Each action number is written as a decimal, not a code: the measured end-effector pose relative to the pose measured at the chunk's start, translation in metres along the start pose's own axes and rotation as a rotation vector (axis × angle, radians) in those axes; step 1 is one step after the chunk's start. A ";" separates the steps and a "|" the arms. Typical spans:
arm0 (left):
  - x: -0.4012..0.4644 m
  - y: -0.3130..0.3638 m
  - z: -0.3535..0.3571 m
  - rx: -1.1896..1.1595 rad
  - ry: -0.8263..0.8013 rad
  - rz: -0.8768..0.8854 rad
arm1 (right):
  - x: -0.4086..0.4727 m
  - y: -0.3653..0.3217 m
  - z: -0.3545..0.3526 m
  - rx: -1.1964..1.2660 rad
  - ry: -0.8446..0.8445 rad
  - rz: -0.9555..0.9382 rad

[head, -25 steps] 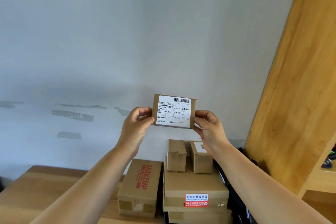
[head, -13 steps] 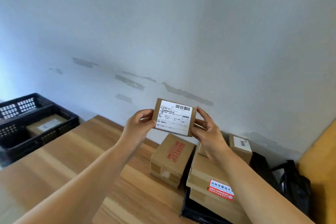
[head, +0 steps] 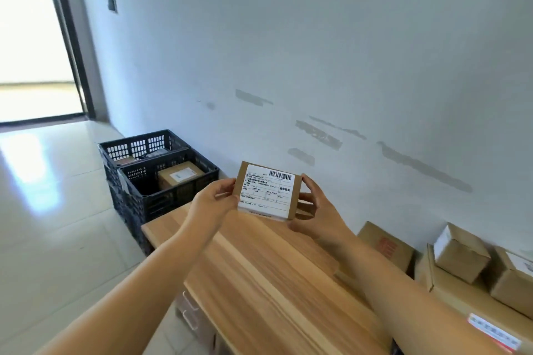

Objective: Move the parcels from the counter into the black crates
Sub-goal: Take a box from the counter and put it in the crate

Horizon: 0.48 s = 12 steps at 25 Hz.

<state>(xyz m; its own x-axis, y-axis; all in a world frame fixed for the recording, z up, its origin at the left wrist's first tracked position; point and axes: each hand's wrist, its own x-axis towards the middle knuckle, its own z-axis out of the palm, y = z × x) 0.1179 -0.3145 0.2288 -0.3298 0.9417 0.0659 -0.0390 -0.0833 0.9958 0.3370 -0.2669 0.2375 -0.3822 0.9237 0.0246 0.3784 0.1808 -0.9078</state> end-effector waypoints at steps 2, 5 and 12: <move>0.000 -0.004 -0.065 -0.008 0.035 -0.023 | 0.011 -0.020 0.058 -0.024 -0.055 -0.041; -0.001 -0.012 -0.156 -0.006 0.123 -0.072 | 0.029 -0.047 0.145 -0.051 -0.123 -0.099; 0.001 -0.012 -0.296 -0.006 0.245 -0.098 | 0.077 -0.086 0.281 -0.087 -0.238 -0.097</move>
<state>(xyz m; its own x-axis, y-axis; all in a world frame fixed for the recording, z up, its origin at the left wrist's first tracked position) -0.1608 -0.4087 0.1984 -0.5431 0.8383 -0.0489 -0.0875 0.0014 0.9962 0.0377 -0.3061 0.1993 -0.6039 0.7971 0.0008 0.3977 0.3022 -0.8663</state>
